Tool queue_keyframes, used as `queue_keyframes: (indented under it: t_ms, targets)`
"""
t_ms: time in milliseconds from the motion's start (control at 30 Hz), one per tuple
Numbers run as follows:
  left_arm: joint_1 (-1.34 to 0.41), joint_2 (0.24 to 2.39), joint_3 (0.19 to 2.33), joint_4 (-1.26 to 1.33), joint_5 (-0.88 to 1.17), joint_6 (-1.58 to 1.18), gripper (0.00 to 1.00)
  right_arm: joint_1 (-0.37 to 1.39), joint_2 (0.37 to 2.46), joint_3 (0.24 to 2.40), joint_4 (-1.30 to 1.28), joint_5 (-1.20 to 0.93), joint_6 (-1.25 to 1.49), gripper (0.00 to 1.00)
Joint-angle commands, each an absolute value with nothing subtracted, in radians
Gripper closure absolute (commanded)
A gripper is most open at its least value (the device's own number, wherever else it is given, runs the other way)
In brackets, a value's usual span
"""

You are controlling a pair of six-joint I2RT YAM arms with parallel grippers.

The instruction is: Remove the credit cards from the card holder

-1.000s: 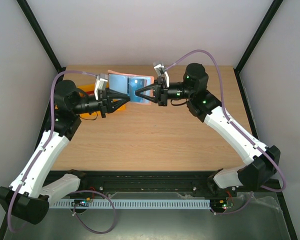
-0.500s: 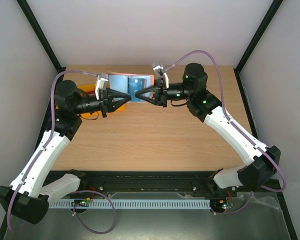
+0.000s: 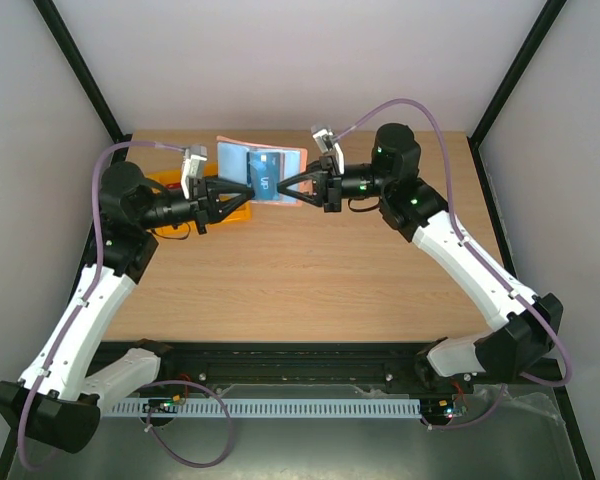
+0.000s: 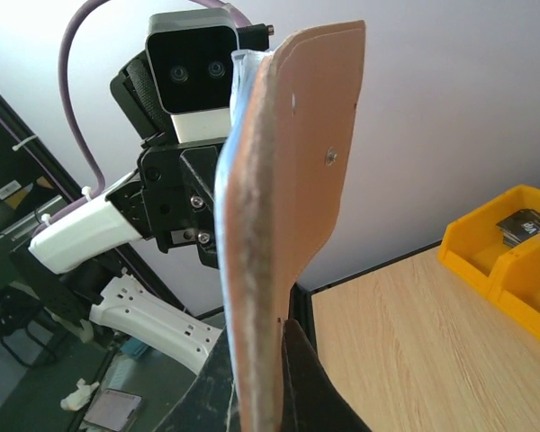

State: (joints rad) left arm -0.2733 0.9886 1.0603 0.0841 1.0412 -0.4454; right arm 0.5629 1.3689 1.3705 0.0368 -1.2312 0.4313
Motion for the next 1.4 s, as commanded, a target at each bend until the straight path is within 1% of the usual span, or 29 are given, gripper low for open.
queue_keyframes:
  t_ms: [0, 300, 500, 567, 633, 700, 733, 867, 1000, 1267, 1333, 1367]
  targets:
    - [-0.245, 0.967, 1.062, 0.080, 1.083, -0.433, 0.97, 0.552, 1.326, 1.371, 0.057, -1.257, 0.444, 0.98]
    - [-0.205, 0.972, 1.062, 0.084, 1.155, -0.431, 0.97, 0.517, 1.308, 1.364, 0.024, -1.295, 0.426, 0.98]
    - [-0.265, 0.985, 1.063, 0.098, 1.077, -0.427, 0.96, 0.529, 1.317, 1.347, 0.122, -1.290, 0.500, 0.98]
    - [-0.254, 0.990, 1.065, 0.096, 1.062, -0.441, 0.84, 0.530, 1.315, 1.344, 0.116, -1.283, 0.494, 0.98]
    - [-0.242, 0.988, 1.067, 0.098, 1.054, -0.446, 0.83, 0.531, 1.311, 1.342, 0.115, -1.282, 0.491, 0.99]
    - [-0.240, 0.982, 1.068, 0.095, 1.041, -0.446, 0.87, 0.531, 1.309, 1.343, 0.115, -1.285, 0.492, 0.98]
    - [-0.238, 0.981, 1.069, 0.089, 1.032, -0.448, 0.88, 0.531, 1.310, 1.344, 0.118, -1.286, 0.495, 0.98]
    - [-0.236, 0.976, 1.065, 0.081, 1.024, -0.454, 0.84, 0.531, 1.314, 1.345, 0.133, -1.292, 0.511, 0.98]
    - [-0.256, 0.983, 1.065, 0.106, 1.029, -0.452, 0.77, 0.530, 1.313, 1.346, 0.141, -1.293, 0.518, 0.98]
    - [-0.282, 0.994, 1.075, 0.083, 1.048, -0.425, 0.76, 0.531, 1.310, 1.345, 0.144, -1.285, 0.521, 0.98]
    - [-0.295, 0.997, 1.079, 0.084, 1.044, -0.414, 0.81, 0.532, 1.310, 1.345, 0.144, -1.287, 0.521, 0.98]
    - [-0.300, 1.002, 1.084, 0.079, 1.038, -0.406, 0.86, 0.532, 1.310, 1.345, 0.144, -1.286, 0.521, 0.98]
